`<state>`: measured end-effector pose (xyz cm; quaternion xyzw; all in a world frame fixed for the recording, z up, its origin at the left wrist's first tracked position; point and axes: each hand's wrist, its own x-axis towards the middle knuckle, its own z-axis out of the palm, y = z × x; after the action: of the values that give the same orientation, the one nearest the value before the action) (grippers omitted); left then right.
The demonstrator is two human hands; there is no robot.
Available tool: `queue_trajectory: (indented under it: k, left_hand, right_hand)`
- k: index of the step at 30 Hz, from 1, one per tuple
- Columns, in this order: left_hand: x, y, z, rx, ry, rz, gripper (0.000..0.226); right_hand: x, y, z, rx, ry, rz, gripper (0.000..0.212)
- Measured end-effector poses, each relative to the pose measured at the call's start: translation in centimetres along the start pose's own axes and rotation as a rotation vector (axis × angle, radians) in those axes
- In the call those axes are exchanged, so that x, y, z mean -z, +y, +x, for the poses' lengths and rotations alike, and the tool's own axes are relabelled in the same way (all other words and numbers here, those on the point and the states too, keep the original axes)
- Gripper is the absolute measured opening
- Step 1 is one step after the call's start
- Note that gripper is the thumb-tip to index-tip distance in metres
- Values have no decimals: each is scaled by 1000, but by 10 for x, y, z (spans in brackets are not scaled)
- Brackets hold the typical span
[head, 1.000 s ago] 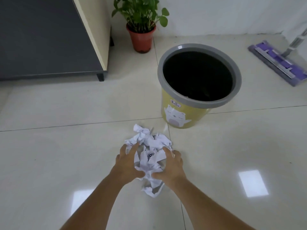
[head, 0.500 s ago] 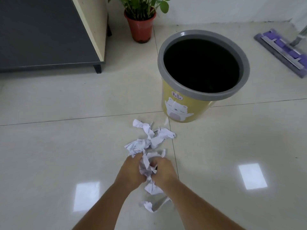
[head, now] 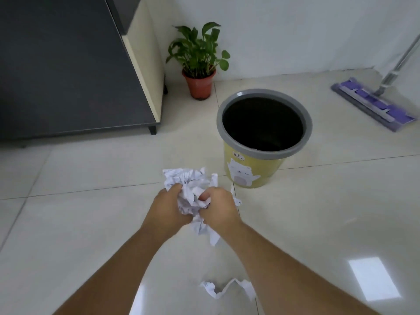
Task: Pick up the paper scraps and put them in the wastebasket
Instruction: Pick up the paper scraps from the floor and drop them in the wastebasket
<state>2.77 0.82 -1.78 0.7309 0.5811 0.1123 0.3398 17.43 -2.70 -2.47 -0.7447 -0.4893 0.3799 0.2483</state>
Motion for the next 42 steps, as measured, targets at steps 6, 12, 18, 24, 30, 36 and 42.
queue_trajectory:
  k: [6, 12, 18, 24, 30, 36, 42]
  left_hand:
    - [95, 95, 28, -166, 181, 71, 44]
    - [125, 201, 65, -348, 244, 11, 44]
    - [95, 262, 92, -424, 246, 19, 46]
    - [70, 280, 113, -452, 220, 12, 51]
    - [48, 267, 134, -315, 71, 53, 68]
    - [22, 239, 138, -214, -223, 157, 83]
    - [27, 230, 135, -281, -54, 53, 61]
  right_hand:
    - [86, -95, 10, 151, 162, 55, 25]
    - [203, -133, 11, 277, 357, -6, 8]
    - [266, -109, 24, 192, 416, -1, 29]
    - [282, -82, 41, 153, 451, 9, 31]
    - [275, -63, 65, 68, 396, -82, 44]
    - [257, -36, 75, -32, 206, -218, 81]
    - [242, -24, 66, -40, 308, -147, 75]
